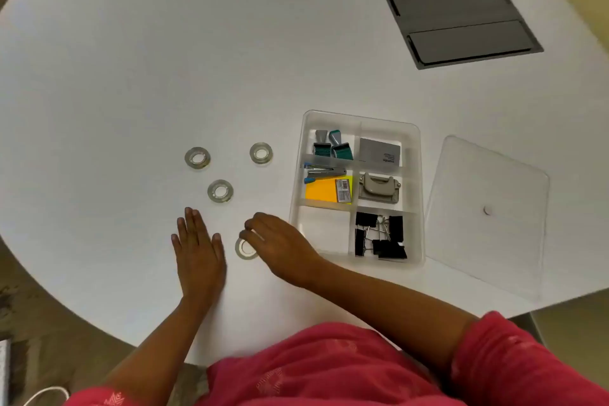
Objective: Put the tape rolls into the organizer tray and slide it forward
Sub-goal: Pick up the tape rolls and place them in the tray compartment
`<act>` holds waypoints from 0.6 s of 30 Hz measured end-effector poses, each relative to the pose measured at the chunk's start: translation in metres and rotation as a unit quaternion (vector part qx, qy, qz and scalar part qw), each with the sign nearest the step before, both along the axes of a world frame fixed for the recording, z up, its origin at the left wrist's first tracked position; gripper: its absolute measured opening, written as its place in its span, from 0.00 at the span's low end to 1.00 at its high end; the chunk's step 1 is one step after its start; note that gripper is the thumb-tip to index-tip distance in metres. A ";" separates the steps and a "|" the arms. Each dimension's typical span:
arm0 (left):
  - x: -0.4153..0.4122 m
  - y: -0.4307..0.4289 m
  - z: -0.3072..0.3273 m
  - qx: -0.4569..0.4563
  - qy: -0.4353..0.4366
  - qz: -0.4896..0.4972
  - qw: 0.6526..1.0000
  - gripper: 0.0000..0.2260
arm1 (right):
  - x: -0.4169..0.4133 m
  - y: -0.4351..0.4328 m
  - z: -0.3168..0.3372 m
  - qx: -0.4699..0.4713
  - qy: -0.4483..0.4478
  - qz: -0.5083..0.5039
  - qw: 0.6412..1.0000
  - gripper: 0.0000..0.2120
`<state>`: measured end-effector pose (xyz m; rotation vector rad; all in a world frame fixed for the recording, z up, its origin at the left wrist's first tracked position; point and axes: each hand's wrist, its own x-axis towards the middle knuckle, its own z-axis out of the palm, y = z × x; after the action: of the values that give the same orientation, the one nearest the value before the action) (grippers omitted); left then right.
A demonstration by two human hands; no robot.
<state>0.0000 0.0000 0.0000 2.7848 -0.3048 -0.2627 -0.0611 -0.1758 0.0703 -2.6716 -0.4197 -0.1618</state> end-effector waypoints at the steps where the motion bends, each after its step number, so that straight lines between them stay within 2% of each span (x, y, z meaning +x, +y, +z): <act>1: 0.001 -0.001 0.002 0.001 -0.002 0.008 1.000 0.27 | 0.003 0.005 -0.005 -0.015 0.015 0.010 1.000 0.14; 4: 0.001 -0.004 0.004 0.019 -0.002 0.012 1.000 0.27 | 0.009 0.015 -0.013 -0.033 0.031 0.027 0.999 0.24; 7: 0.001 -0.005 0.002 0.028 0.000 0.013 1.000 0.27 | 0.010 0.021 -0.022 -0.070 0.014 0.028 0.997 0.16; 12: 0.000 -0.005 0.001 0.030 -0.009 0.010 0.999 0.27 | 0.009 0.025 -0.029 -0.108 0.046 0.015 0.993 0.14; 18: 0.000 -0.006 0.003 0.029 -0.009 0.018 0.999 0.27 | 0.009 0.017 -0.013 -0.043 -0.002 0.005 0.999 0.14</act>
<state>0.0002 -0.0063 0.0032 2.8481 -0.2538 -0.2420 -0.0526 -0.1584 0.0569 -2.7534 -0.4509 -0.1484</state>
